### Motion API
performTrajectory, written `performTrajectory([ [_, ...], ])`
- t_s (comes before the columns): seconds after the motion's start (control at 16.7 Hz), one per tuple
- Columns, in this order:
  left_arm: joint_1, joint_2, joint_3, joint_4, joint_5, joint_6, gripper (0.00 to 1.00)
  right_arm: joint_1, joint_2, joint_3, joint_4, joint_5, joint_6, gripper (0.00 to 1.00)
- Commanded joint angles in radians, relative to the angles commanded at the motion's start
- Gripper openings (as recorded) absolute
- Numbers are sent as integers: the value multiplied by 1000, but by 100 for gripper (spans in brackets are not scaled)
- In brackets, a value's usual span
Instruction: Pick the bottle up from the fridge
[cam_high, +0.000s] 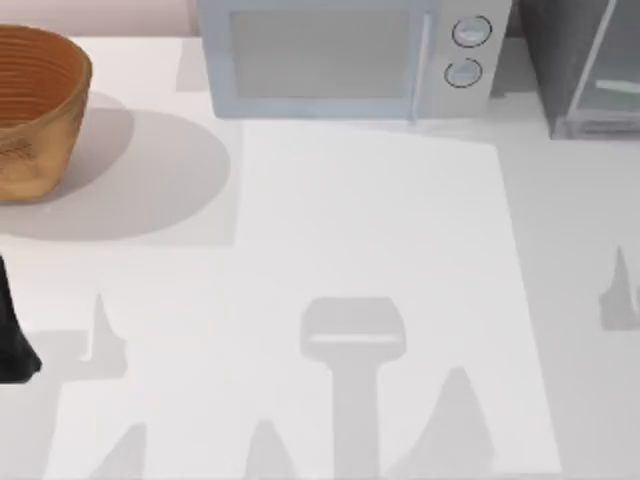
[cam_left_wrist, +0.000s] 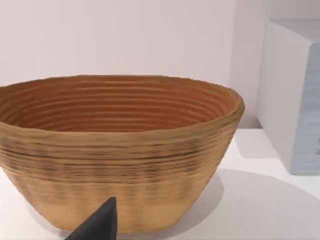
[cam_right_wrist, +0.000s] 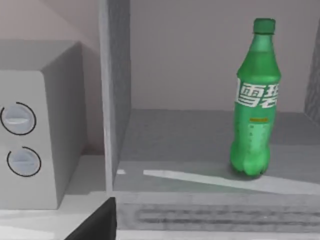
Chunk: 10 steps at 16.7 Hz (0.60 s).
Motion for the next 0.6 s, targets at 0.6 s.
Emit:
performTrajectory([
  [0.6,0,0,0,0,0,0,100,-253,888,76,764,-246,17,100],
])
